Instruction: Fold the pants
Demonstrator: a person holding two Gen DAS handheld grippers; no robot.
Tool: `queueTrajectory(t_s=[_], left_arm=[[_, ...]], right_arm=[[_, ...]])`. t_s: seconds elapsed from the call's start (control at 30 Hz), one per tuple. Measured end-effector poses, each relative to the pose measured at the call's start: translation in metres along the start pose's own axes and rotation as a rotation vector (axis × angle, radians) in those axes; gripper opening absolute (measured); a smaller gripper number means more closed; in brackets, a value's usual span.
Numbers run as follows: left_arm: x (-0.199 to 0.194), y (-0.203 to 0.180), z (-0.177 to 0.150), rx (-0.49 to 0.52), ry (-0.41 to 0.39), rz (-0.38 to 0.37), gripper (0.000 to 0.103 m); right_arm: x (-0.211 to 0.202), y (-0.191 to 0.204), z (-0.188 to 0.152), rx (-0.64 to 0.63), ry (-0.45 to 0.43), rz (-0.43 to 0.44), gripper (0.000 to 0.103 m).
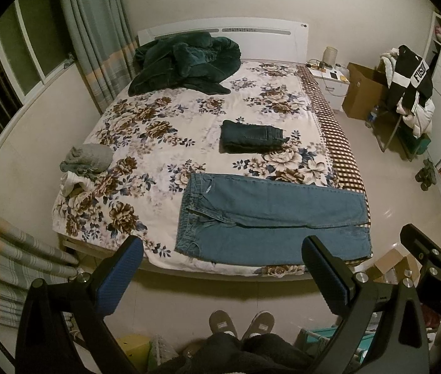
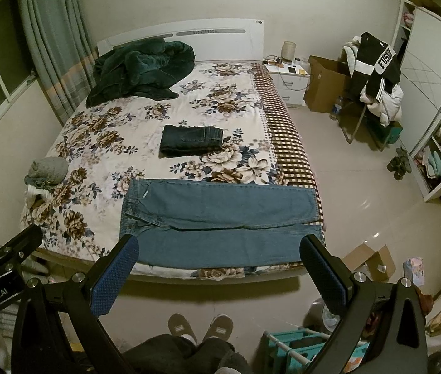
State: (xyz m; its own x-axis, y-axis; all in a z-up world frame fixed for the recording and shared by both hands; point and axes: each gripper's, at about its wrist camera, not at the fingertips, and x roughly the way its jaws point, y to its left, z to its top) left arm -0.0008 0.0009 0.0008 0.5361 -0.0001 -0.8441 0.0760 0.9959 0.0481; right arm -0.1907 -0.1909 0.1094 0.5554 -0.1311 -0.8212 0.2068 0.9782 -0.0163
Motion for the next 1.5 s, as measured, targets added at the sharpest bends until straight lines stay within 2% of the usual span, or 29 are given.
queueTrajectory(t_s=[0.5, 0.77, 0.9, 1.1, 1.3, 1.5], left_arm=[[0.0, 0.0, 0.0, -0.002, -0.002, 0.001, 0.103], [-0.003, 0.016, 0.016, -0.01, 0.003, 0.015, 0.103], [0.001, 0.01, 0.021, -0.028, -0.016, 0.043, 0.103], [0.049, 0.003, 0.034, -0.086, -0.01, 0.121, 0.103], [0.114, -0.011, 0.041, -0.094, 0.023, 0.213, 0.103], [0.205, -0.011, 0.06, -0.115, 0.164, 0.259, 0.103]], right_arm=[[0.002, -0.007, -0.004, 0.0, 0.001, 0.001, 0.103], [0.005, 0.016, 0.0, -0.002, 0.017, 0.019, 0.103], [0.014, 0.006, 0.001, -0.003, 0.026, 0.026, 0.103], [0.071, -0.022, 0.005, 0.029, 0.041, 0.001, 0.103], [0.159, -0.067, 0.023, 0.07, 0.106, -0.005, 0.103], [0.27, -0.104, 0.04, 0.172, 0.221, 0.011, 0.103]])
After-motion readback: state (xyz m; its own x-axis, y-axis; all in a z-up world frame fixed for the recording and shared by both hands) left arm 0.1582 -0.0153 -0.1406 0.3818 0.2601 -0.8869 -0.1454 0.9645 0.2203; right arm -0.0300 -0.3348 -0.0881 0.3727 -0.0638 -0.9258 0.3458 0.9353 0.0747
